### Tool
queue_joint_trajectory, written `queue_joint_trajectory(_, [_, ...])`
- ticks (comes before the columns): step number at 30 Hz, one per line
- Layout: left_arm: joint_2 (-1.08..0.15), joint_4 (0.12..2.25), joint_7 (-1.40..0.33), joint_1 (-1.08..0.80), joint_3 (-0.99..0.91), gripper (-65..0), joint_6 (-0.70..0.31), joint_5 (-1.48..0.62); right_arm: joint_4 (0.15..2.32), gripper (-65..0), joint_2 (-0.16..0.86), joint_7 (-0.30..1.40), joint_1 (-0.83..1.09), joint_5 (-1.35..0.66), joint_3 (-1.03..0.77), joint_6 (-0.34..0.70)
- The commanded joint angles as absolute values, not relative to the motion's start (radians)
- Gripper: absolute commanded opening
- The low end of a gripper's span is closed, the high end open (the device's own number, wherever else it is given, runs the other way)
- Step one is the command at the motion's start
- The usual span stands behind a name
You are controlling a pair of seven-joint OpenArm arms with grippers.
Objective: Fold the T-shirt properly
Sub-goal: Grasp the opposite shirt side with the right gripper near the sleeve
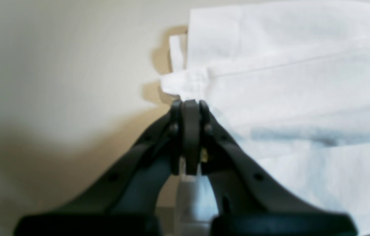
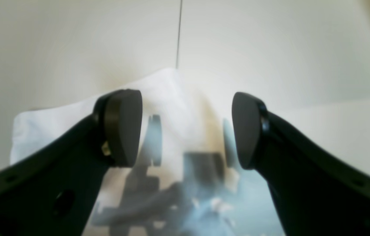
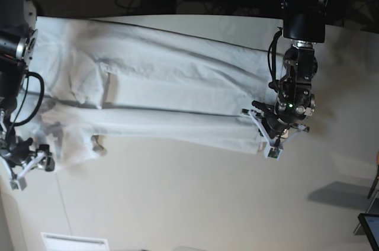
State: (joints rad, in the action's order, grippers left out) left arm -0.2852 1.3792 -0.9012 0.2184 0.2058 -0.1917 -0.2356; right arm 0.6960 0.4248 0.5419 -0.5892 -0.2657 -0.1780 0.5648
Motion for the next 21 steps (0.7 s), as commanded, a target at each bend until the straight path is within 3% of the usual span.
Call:
queue_joint_trajectory(1, [-0.294, 1.395, -0.900, 0.237, 0.203, -65.0, -0.193, -0.231, 0.661, -23.6, 0.449, 0.492, -0.651, -0.277, -0.148, 0.570])
queue_joint_trajectory(7, [-0.294, 1.394, -0.900, 0.237, 0.203, -65.0, -0.193, -0.232, 0.403, -23.6, 0.449, 0.312, -0.754, -0.277, -0.033, 0.570])
queue_joint_trajectory(21, [-0.291, 1.394, -0.900, 0.240, 0.202, -65.0, -0.193, -0.232, 0.377, -23.5, 0.417, 0.234, -0.720, -0.278, 0.033, 0.509])
